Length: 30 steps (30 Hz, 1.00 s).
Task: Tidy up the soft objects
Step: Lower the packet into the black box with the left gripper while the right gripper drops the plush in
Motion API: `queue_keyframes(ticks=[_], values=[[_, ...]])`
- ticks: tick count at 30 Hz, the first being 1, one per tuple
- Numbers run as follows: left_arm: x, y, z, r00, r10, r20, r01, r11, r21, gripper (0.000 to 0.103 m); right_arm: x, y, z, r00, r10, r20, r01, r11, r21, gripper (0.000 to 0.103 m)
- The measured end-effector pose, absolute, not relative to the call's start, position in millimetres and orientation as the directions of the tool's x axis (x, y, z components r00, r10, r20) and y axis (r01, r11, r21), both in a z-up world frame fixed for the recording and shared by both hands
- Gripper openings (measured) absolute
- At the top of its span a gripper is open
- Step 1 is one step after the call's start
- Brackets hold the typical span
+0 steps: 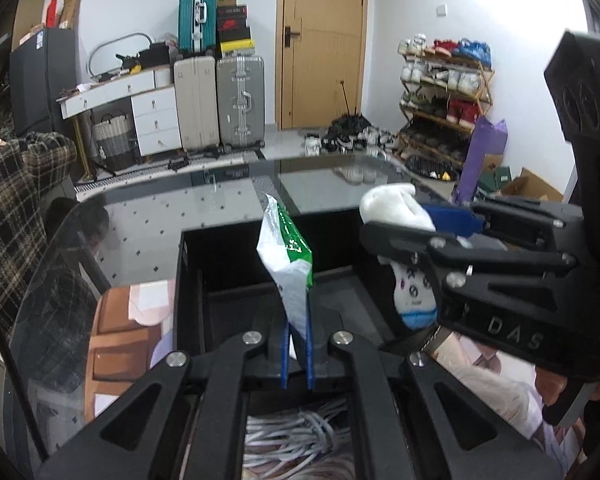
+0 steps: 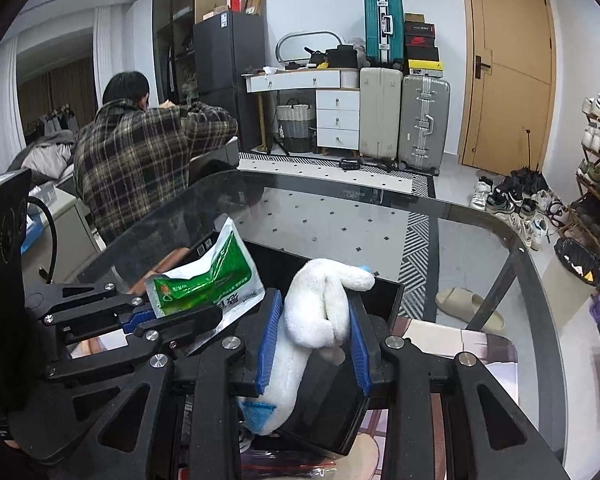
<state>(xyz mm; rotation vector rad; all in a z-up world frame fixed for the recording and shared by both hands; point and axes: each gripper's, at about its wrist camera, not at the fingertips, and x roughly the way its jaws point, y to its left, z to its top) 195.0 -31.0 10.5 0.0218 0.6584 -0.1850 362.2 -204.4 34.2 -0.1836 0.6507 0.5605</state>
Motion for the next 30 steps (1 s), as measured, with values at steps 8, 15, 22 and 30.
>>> queue_keyframes(ticks=[8,15,22,30], values=[[189,-34,7,0.762,-0.163,-0.627,0.192,0.981,-0.023,0.003,363,-191,27,0.641,0.422,-0.641,-0.556,0.831,-0.010,0.032],[182,-33,8,0.746,-0.179,-0.642,0.205,0.978,-0.035,0.003,363,-190,22,0.623,0.431,-0.652,-0.558,0.829,0.015,0.032],[182,-28,15,0.757,-0.167,-0.632,0.191,0.981,-0.030,0.010,350,-192,28,0.639,0.444,-0.628,-0.566,0.825,0.007,0.055],[167,-20,26,0.757,-0.172,-0.631,0.187,0.981,-0.043,0.046,312,-213,47,0.707,0.398,-0.585,-0.501,0.865,-0.017,0.091]])
